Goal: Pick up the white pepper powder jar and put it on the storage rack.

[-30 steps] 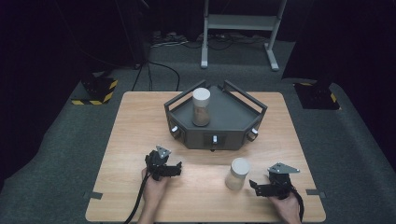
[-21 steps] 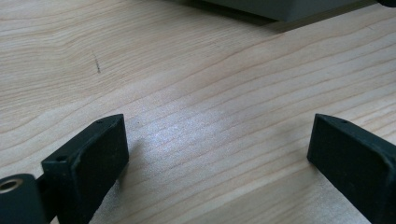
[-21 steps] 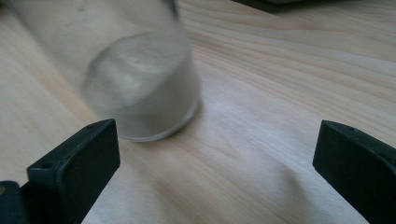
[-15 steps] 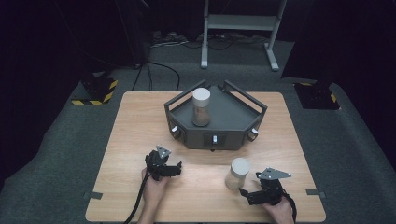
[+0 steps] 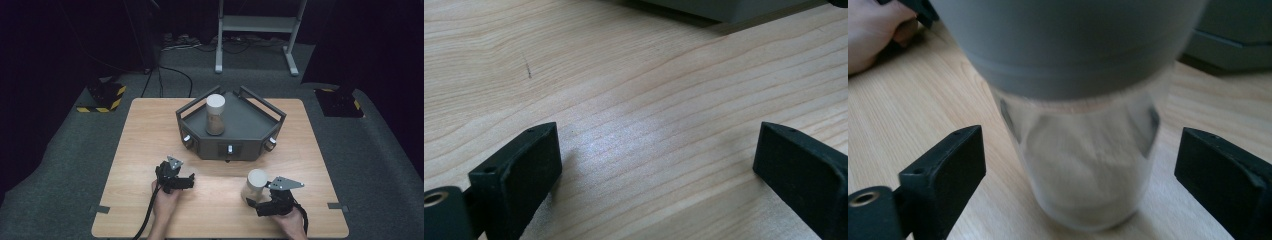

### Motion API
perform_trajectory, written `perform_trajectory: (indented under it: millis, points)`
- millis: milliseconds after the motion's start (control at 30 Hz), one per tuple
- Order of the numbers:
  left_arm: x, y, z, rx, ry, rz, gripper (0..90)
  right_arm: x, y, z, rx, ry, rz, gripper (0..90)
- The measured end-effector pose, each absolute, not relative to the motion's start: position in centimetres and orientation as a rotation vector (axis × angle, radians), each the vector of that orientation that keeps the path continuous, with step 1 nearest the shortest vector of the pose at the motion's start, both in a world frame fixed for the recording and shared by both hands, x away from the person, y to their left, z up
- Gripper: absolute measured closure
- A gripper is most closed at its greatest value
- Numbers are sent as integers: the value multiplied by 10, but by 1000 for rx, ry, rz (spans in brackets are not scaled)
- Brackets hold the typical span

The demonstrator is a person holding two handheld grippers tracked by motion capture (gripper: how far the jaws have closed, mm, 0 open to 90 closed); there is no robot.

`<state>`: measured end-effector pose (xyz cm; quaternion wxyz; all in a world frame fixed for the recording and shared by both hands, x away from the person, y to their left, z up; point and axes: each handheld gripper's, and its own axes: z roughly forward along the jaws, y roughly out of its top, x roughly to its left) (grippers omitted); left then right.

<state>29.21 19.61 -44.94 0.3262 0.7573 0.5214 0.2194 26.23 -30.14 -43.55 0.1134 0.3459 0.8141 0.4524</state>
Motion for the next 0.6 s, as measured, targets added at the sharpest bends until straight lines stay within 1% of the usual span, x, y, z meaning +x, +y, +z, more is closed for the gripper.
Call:
perform_trajectory:
  millis: [400, 600]
  points:
    - [292, 196, -449, 1984, 1366, 575, 54, 264, -292, -434, 992, 2327, 1371, 181]
    - [292, 196, -449, 1984, 1366, 575, 54, 264, -290, -432, 980, 2309, 1381, 211]
